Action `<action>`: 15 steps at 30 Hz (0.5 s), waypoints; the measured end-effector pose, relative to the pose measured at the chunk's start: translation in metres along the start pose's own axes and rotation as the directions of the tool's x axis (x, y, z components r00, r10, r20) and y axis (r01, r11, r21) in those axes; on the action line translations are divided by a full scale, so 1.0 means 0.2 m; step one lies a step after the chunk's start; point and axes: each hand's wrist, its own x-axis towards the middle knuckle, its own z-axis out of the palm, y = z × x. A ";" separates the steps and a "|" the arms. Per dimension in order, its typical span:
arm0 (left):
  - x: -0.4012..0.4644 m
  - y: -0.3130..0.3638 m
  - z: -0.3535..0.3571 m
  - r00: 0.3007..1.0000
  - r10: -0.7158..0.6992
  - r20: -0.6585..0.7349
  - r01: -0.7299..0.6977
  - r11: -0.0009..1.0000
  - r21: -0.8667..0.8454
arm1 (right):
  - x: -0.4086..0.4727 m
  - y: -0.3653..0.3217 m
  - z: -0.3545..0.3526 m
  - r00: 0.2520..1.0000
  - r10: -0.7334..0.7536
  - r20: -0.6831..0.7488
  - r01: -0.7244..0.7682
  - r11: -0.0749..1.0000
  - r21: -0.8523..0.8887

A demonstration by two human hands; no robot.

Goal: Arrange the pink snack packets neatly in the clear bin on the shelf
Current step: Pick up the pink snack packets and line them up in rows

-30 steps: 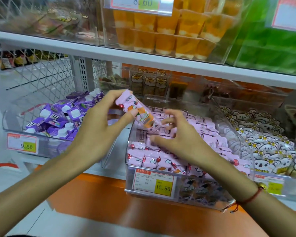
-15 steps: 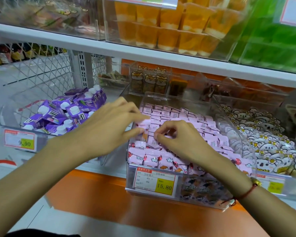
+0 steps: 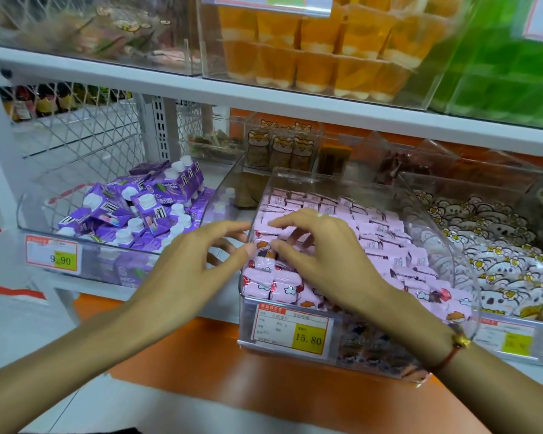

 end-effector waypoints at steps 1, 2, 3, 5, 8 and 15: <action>0.00 0.00 0.00 1.000 0.002 -0.004 -0.002 1.000 -0.005 | 0.02 0.00 0.01 1.000 0.026 0.003 -0.026 1.000 -0.011; 0.00 0.00 0.01 1.000 0.000 -0.008 0.000 1.000 -0.006 | 0.04 0.00 0.01 0.998 0.057 0.018 -0.056 0.998 -0.034; 0.00 0.00 0.01 1.000 -0.005 -0.010 0.005 1.000 -0.007 | 0.06 0.00 0.02 0.995 0.085 0.042 -0.082 0.994 -0.066; 0.00 0.00 0.01 1.000 -0.019 -0.017 0.018 1.000 -0.006 | 0.10 0.01 0.02 0.987 0.120 0.104 -0.108 0.988 -0.114; 0.02 0.00 0.01 0.998 -0.035 -0.043 0.037 0.999 0.034 | 0.13 0.02 0.00 0.961 0.157 0.227 -0.143 0.987 -0.074; 0.13 0.10 -0.02 0.955 0.295 0.010 -0.274 0.873 0.403 | 0.11 0.06 -0.11 0.929 0.136 0.345 -0.165 0.985 0.055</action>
